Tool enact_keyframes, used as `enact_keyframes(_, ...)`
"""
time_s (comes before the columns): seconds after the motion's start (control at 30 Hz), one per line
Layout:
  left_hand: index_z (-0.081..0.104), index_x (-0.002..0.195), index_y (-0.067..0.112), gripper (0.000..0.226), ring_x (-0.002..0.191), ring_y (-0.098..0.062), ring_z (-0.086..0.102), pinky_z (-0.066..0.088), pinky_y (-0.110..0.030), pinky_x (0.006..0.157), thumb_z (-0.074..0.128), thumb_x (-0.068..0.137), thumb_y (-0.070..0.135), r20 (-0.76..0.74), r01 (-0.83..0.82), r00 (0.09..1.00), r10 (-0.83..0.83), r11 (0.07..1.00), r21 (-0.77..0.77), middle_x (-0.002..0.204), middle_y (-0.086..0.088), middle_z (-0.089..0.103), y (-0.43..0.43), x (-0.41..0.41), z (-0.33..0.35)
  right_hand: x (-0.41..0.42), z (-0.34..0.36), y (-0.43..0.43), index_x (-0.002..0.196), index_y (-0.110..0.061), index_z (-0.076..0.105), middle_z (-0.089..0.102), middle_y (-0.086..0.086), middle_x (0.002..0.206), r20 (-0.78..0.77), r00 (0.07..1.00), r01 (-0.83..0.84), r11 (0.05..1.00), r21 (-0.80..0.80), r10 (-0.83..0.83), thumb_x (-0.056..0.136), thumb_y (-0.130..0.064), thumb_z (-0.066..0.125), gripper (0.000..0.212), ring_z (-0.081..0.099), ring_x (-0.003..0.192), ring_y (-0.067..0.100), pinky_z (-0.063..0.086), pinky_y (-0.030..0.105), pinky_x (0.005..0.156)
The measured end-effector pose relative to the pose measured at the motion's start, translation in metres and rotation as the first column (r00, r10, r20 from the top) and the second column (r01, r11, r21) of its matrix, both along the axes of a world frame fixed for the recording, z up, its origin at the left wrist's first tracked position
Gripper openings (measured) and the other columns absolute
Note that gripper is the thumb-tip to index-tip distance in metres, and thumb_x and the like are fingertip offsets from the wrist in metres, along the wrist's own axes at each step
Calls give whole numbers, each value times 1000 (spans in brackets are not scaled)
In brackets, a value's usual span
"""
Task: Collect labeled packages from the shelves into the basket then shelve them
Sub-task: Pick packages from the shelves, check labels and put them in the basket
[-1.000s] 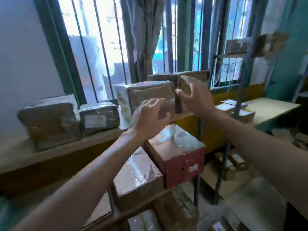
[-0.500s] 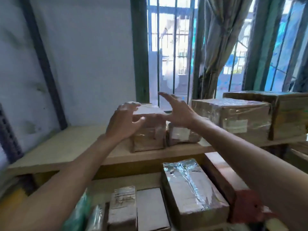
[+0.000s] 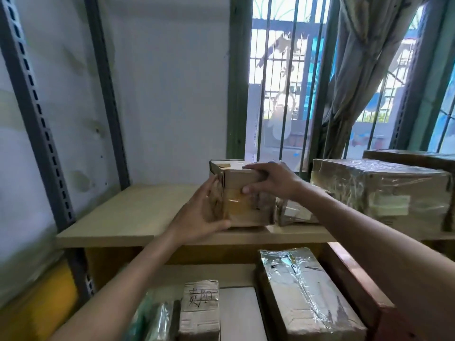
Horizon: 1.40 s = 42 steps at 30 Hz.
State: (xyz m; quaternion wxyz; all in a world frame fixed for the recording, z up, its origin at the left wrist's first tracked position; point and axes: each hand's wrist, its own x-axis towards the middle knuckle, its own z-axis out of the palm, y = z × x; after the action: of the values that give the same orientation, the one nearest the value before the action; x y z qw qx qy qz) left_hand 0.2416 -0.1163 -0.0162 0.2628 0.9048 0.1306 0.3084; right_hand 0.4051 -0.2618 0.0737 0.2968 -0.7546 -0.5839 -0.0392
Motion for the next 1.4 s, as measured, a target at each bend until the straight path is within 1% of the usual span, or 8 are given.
enact_keyframes(0.13, -12, 140, 42, 120, 143, -13, -9, 0, -43, 116, 72, 58, 65, -52, -226, 964, 260, 909, 351, 152, 13, -17, 24, -29, 3, -20, 56, -9, 110, -2, 66, 69, 21, 100, -172, 976, -132, 991, 23, 134, 74, -29, 74, 46, 63, 78, 19, 54, 27, 75)
enact_keyframes(0.27, 13, 135, 53, 101, 137, -20, 30, 26, -52, 111, 78, 58, 55, 172, -217, 966, 193, 967, 131, 150, 5, 31, 8, -41, 45, -33, 95, -12, 100, -6, 68, 69, 10, 92, -302, 941, -143, 988, 60, 154, 67, -53, 61, 58, 67, 78, 19, 52, 41, 83)
enact_keyframes(0.33, 23, 125, 59, 84, 113, -14, 57, 50, -32, 86, 79, 64, 45, 232, -152, 962, 145, 988, 15, 125, 11, 58, -1, -45, 54, -32, 96, -10, 96, -17, 69, 70, 3, 91, -402, 900, -107, 979, 171, 168, 80, -56, 53, 45, 68, 77, 15, 51, 41, 84)
enact_keyframes(0.47, 45, 118, 34, 59, 93, -8, 62, 45, -6, 55, 70, 67, 50, 302, -162, 936, 181, 983, -88, 108, 10, 63, -13, -48, 64, -43, 80, -2, 131, -26, 46, 55, 4, 127, -644, 675, -60, 896, 439, 361, 91, -61, 31, 55, 53, 117, 26, 48, 45, 90)
enact_keyframes(0.63, 50, 107, 34, 58, 86, -7, 64, 49, -9, 58, 60, 58, 62, 334, -121, 926, 178, 975, -185, 100, 13, 62, -30, -45, 71, -66, 44, 8, 137, -30, 30, 59, -6, 119, -378, 847, -158, 856, 492, 373, 77, -48, 64, 71, 62, 102, 9, 54, 27, 78)
enact_keyframes(0.77, 55, 115, 34, 77, 77, -6, 62, 54, -23, 61, 56, 50, 75, 320, -260, 904, 284, 959, -117, 106, 9, 68, -35, -41, 69, -59, 35, -2, 126, -16, 48, 68, 5, 112, -505, 758, -72, 822, 564, 413, 83, -33, 64, 49, 68, 98, 23, 54, 46, 86)
enact_keyframes(1.17, 26, 124, 50, 73, 102, 5, 42, 42, -2, 58, 61, 60, 57, 347, -42, 930, 118, 975, -219, 117, 26, 41, -95, -39, 41, -51, 32, -62, 116, -10, 52, 70, 2, 97, -559, 684, -47, 793, 607, 468, 91, -24, 55, 29, 69, 88, 18, 55, 34, 80)
enact_keyframes(1.4, 44, 121, 35, 51, 77, 12, 56, 46, -1, 57, 57, 74, 48, 361, 64, 932, 27, 969, -239, 98, 31, 51, -167, -8, 32, -30, 24, -145, 123, -14, 50, 70, 1, 103, -547, 758, 48, 806, 590, 355, 90, -34, 58, 40, 70, 90, 14, 56, 28, 75)
